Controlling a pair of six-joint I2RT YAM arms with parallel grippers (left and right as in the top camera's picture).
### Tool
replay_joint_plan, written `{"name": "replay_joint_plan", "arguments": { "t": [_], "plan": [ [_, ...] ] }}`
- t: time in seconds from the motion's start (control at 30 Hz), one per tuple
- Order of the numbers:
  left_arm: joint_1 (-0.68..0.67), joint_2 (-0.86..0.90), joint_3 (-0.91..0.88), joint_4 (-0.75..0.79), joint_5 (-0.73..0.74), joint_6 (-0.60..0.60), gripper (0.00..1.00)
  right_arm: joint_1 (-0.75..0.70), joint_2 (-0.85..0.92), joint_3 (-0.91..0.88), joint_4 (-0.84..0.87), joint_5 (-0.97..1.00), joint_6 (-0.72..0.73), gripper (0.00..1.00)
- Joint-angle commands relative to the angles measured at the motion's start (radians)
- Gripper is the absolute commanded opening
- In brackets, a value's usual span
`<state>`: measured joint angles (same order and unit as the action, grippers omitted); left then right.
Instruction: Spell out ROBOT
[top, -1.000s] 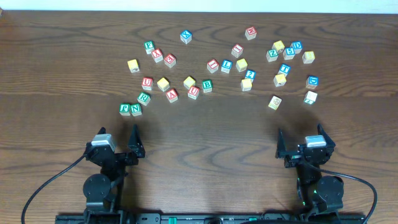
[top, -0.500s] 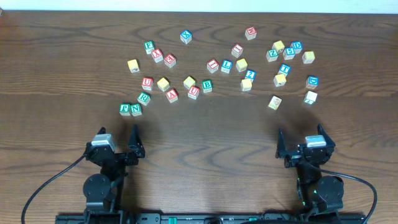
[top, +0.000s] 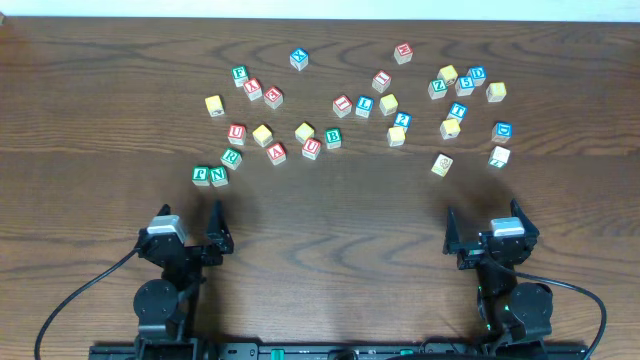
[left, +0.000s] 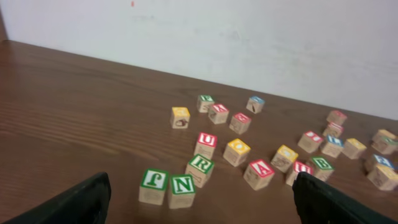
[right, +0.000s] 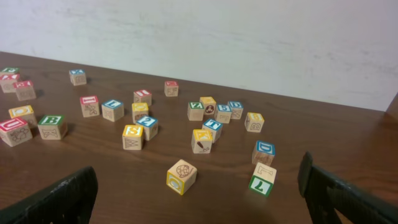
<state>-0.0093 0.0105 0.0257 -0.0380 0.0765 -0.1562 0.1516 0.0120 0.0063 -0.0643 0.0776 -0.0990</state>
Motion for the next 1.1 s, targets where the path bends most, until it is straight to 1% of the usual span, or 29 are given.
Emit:
{"name": "replay_joint_plan", "arguments": {
  "t": [0.0, 0.1, 0.17, 0.27, 0.33, 0.37, 0.43, 0.47, 0.5, 0.53, 0.63, 0.7, 0.77, 0.97, 1.07],
  "plan": [
    [-0.003, 0.017, 0.072, -0.042, 0.053, 0.016, 0.92, -0.008, -0.006, -0.001, -0.005, -0.006, -0.011, 0.99],
    [-0.003, 0.116, 0.207, -0.077, 0.052, 0.077, 0.92, -0.008, -0.006, -0.001, -0.005, -0.006, -0.011, 0.99],
    [-0.003, 0.229, 0.325, -0.116, 0.052, 0.117, 0.92, -0.008, -0.006, -0.001, -0.005, -0.006, -0.011, 0.99],
    [-0.003, 0.500, 0.601, -0.243, 0.100, 0.192, 0.91, -0.008, -0.006, -0.001, -0.005, -0.006, -0.011, 0.99],
    [-0.003, 0.652, 0.768, -0.344, 0.134, 0.217, 0.92, -0.008, -0.006, -0.001, -0.005, -0.006, -0.011, 0.99],
    [-0.003, 0.691, 0.812, -0.372, 0.142, 0.222, 0.92, -0.008, -0.006, -0.001, -0.005, -0.006, -0.011, 0.99],
    [-0.003, 0.861, 1.004, -0.507, 0.181, 0.265, 0.92, -0.008, -0.006, -0.001, -0.005, -0.006, -0.011, 0.99],
    [-0.003, 0.973, 1.128, -0.608, 0.198, 0.301, 0.92, -0.008, -0.006, -0.001, -0.005, -0.006, -0.011, 0.99],
    [-0.003, 1.057, 1.215, -0.685, 0.204, 0.331, 0.92, -0.008, -0.006, -0.001, -0.005, -0.006, -0.011, 0.99],
    [-0.003, 1.109, 1.267, -0.735, 0.204, 0.347, 0.92, -0.008, -0.006, -0.001, -0.005, -0.006, -0.011, 0.99],
    [-0.003, 1.318, 1.456, -0.949, 0.203, 0.420, 0.92, -0.008, -0.006, -0.001, -0.005, -0.006, -0.011, 0.99],
    [-0.003, 1.419, 1.528, -1.038, 0.202, 0.437, 0.92, -0.008, -0.006, -0.001, -0.005, -0.006, -0.011, 0.99],
    [-0.003, 1.529, 1.567, -1.080, 0.200, 0.437, 0.92, -0.008, -0.006, -0.001, -0.005, -0.006, -0.011, 0.99],
    [-0.003, 1.673, 1.567, -1.082, 0.196, 0.437, 0.92, -0.008, -0.006, -0.001, -0.005, -0.006, -0.011, 0.99],
    [-0.003, 1.698, 1.567, -1.076, 0.196, 0.436, 0.93, -0.008, -0.006, -0.001, -0.005, -0.006, -0.011, 0.99]
  ]
}}
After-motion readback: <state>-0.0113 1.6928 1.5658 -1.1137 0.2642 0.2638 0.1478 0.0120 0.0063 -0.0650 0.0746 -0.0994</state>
